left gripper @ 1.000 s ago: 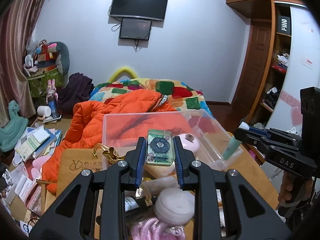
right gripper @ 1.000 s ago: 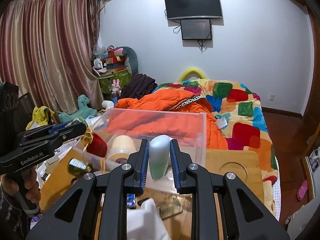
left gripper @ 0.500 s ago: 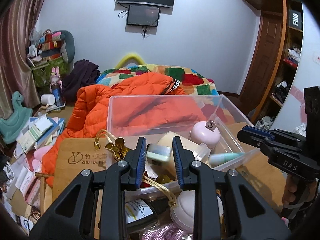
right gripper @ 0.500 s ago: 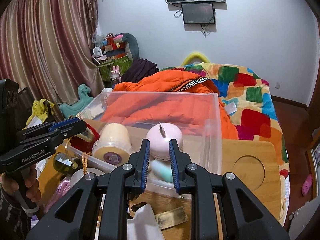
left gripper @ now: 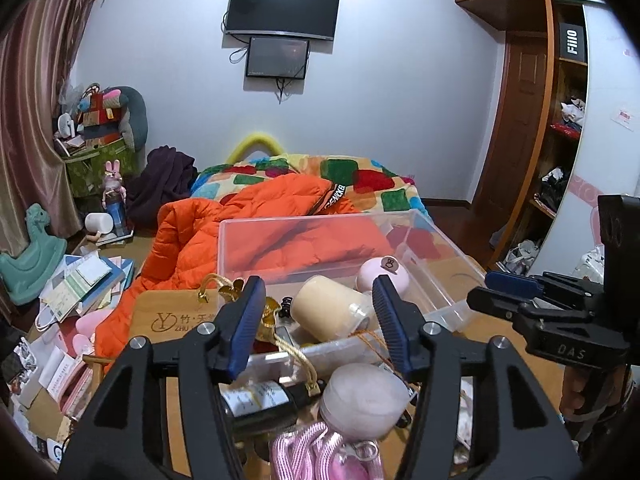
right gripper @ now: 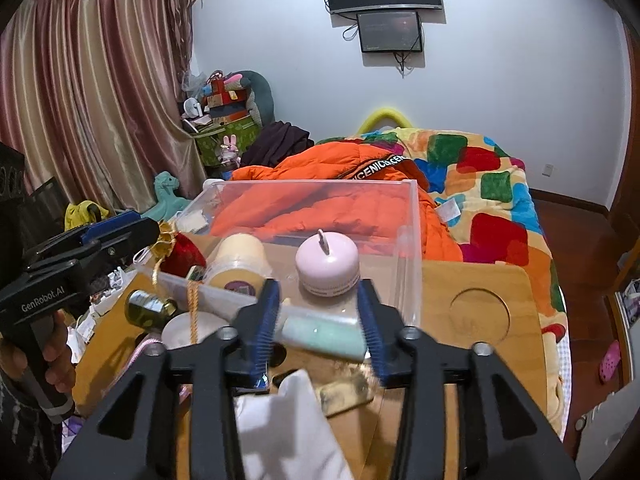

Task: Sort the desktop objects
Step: 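Withdraw both open tools from the bin back over the table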

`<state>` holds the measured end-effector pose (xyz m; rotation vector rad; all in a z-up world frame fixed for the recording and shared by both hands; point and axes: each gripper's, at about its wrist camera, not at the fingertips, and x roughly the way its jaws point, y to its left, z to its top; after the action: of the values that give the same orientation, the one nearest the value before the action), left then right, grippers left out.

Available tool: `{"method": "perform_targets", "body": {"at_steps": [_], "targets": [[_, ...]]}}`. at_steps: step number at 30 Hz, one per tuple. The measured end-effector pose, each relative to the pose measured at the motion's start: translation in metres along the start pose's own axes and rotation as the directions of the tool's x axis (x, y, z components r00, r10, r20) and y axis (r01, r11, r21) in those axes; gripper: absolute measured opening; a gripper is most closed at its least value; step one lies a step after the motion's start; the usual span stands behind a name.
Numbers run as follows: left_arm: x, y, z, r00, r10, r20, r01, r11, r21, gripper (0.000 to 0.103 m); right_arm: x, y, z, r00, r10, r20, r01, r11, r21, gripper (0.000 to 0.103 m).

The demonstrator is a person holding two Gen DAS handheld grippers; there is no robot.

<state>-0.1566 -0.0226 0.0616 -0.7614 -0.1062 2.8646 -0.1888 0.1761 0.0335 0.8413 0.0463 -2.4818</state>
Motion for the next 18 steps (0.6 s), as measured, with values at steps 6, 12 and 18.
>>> {"method": "perform_targets", "body": {"at_steps": [6, 12, 18], "targets": [[-0.010, 0.000, -0.011, 1.000, -0.004, -0.022, 0.004, 1.000, -0.003, 0.065, -0.018, 0.011, -0.011, 1.000, 0.017, -0.003, -0.017, 1.000, -0.010, 0.082], [-0.020, -0.002, -0.028, 0.999, 0.009, -0.049, -0.009, 1.000, 0.010, 0.073, -0.027, 0.025, -0.025, 0.999, 0.038, -0.033, -0.039, 0.999, -0.022, 0.085], [-0.020, -0.004, -0.053, 0.993, 0.017, -0.115, -0.014, 1.000, 0.025, 0.074, -0.026, 0.032, -0.047, 0.997, 0.045, -0.067, -0.048, 0.998, -0.043, 0.085]]}}
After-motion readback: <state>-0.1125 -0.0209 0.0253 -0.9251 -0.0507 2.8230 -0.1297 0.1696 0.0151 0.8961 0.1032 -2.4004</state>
